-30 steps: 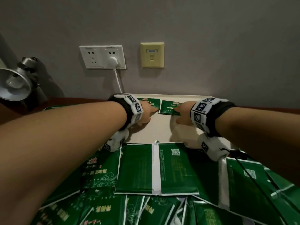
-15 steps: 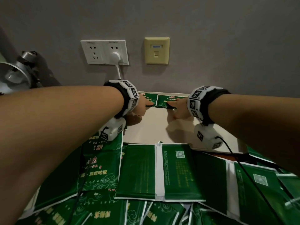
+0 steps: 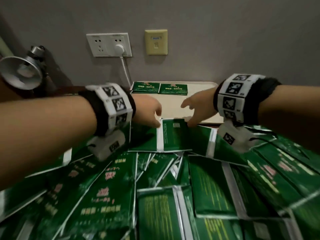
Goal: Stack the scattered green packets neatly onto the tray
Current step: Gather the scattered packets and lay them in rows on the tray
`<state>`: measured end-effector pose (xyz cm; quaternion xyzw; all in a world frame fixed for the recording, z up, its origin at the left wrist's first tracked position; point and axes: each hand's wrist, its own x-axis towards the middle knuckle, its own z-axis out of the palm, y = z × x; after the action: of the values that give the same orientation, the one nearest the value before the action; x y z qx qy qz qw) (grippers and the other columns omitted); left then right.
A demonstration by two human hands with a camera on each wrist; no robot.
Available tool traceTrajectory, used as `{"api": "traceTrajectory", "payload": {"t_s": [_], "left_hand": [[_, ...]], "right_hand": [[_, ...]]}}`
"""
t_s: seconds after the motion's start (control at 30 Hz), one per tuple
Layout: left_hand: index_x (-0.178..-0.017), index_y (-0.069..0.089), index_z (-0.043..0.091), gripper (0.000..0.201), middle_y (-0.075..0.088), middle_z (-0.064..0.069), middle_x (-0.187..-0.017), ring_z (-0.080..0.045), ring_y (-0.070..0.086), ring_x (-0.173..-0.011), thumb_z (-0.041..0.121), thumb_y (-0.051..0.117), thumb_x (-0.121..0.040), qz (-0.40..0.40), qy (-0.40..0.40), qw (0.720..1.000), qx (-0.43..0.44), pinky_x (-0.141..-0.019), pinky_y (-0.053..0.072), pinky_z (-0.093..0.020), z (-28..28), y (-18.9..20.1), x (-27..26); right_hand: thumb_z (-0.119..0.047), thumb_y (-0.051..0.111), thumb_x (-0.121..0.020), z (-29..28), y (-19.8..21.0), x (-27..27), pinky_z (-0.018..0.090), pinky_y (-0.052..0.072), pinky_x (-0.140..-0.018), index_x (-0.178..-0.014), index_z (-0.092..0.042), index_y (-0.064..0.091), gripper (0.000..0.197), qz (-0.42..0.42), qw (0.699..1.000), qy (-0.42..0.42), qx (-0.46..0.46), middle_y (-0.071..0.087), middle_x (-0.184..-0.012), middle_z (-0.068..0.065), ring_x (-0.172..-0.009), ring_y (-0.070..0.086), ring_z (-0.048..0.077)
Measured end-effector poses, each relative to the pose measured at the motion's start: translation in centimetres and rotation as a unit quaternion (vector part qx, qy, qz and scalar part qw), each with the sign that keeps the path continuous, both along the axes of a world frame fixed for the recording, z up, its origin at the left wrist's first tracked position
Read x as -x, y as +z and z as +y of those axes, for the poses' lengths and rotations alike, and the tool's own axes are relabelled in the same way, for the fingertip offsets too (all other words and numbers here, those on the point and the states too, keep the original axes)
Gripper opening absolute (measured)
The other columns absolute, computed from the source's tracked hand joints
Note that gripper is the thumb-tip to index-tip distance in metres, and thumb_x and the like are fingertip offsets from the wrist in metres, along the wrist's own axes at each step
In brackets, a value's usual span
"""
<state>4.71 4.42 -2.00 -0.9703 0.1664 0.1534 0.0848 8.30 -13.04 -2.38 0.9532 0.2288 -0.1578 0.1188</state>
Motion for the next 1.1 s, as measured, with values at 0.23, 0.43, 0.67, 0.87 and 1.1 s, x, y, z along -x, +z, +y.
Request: {"api": "traceTrajectory", "payload": {"t_s": [0.23, 0.43, 0.67, 0.87, 1.1], "left_hand": [[-0.122, 0.049, 0.015, 0.075, 0.057, -0.010, -0.115, -0.029, 0.059, -0.097, 0.073, 0.059, -0.076, -0.018, 0.025, 0.999, -0.030, -0.081, 0.050, -0.034, -4.8, -4.5, 7.4], [-0.114, 0.061, 0.013, 0.052, 0.066, -0.006, -0.105, -0.024, 0.058, -0.084, 0.056, 0.060, -0.085, -0.042, 0.044, 0.998, -0.017, -0.078, 0.049, -0.030, -6.6, -4.7, 6.6], [-0.095, 0.066, 0.012, 0.016, 0.062, -0.007, -0.088, -0.027, 0.065, -0.089, 0.026, 0.060, -0.089, -0.088, 0.086, 0.992, 0.010, -0.070, 0.047, -0.030, -6.1, -4.5, 6.8], [-0.075, 0.058, 0.009, 0.009, 0.055, -0.008, -0.073, -0.027, 0.055, -0.076, 0.016, 0.055, -0.080, -0.131, 0.194, 0.954, 0.187, -0.059, 0.040, -0.025, -2.5, -1.9, 8.5], [-0.061, 0.053, 0.011, 0.018, 0.052, -0.007, -0.067, -0.019, 0.046, -0.058, 0.014, 0.056, -0.079, -0.105, 0.332, 0.880, 0.323, -0.048, 0.029, -0.024, 2.9, -1.6, 13.1]], "right_hand": [[-0.031, 0.073, -0.083, -0.4, -1.7, 7.2, 0.024, 0.045, -0.078, -0.130, -0.011, 0.054, 0.055, 0.058, 0.998, 0.002, 0.011, 0.062, -0.125, 0.008, -0.108, 0.060, 0.022], [-0.040, 0.067, -0.086, -2.3, -3.5, 9.8, 0.027, 0.045, -0.079, -0.122, -0.015, 0.058, 0.045, 0.001, 0.999, -0.018, -0.050, 0.064, -0.116, 0.003, -0.105, 0.062, 0.026], [-0.031, 0.065, -0.087, -0.5, -3.8, 10.6, 0.033, 0.048, -0.079, -0.115, -0.011, 0.060, 0.035, -0.065, 0.996, -0.036, -0.053, 0.064, -0.112, 0.009, -0.102, 0.063, 0.030], [-0.010, 0.061, -0.085, 0.2, -1.4, 10.8, 0.032, 0.048, -0.066, -0.097, -0.009, 0.063, 0.012, -0.160, 0.985, -0.013, -0.062, 0.063, -0.090, 0.011, -0.080, 0.062, 0.031], [-0.017, 0.064, -0.077, -0.5, 0.3, 13.1, 0.032, 0.052, -0.079, -0.096, -0.011, 0.057, 0.022, -0.212, 0.921, -0.115, -0.304, 0.054, -0.084, 0.007, -0.084, 0.057, 0.029]]}}
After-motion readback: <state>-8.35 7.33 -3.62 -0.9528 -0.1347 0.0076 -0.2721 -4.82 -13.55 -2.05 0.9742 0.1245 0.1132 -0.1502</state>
